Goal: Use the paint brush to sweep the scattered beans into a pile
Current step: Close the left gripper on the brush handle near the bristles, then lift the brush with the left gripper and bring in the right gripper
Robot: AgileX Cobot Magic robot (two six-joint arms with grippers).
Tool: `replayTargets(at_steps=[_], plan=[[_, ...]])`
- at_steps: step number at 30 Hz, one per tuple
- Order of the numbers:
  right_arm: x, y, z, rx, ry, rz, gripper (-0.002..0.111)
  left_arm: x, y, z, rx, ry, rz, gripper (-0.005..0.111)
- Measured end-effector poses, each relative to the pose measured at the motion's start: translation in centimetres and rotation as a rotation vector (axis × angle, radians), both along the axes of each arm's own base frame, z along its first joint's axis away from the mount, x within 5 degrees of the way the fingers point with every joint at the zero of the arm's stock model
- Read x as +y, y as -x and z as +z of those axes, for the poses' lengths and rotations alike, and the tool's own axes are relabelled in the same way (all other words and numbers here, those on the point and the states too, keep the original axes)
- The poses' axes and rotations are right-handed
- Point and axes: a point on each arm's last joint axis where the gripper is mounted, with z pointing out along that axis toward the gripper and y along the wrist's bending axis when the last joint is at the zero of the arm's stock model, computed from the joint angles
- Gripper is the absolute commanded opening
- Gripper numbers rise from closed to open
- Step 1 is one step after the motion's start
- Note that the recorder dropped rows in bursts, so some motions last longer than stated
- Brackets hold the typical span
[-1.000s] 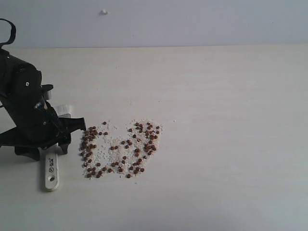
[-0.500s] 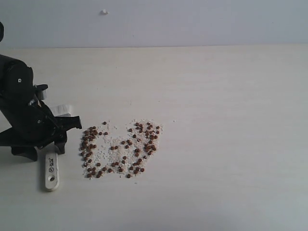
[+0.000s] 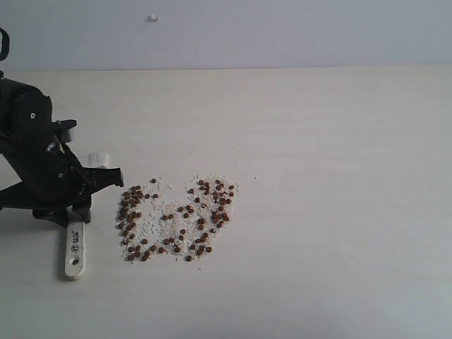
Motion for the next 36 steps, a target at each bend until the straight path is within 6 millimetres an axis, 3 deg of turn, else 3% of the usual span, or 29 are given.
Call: replayTargets(at_steps=[20,29,36], plan=[[0.0,0.0,0.0,0.0,0.0,0.0,0.0,-0.3,-1.0,3.2,-0.06,0.001,-0.244,0.0],[0.0,0.0,0.1,-0.01,-0.001,0.0,0.0,-2.1,-2.0,6.0,-0.001,0.091,-0.527,0.0],[0.1,-0.3,3.4,-0.377,-0.072,0.002,0.0,-4.8,-2.3,8.8,0.026,0.323,-0.747,0.0]])
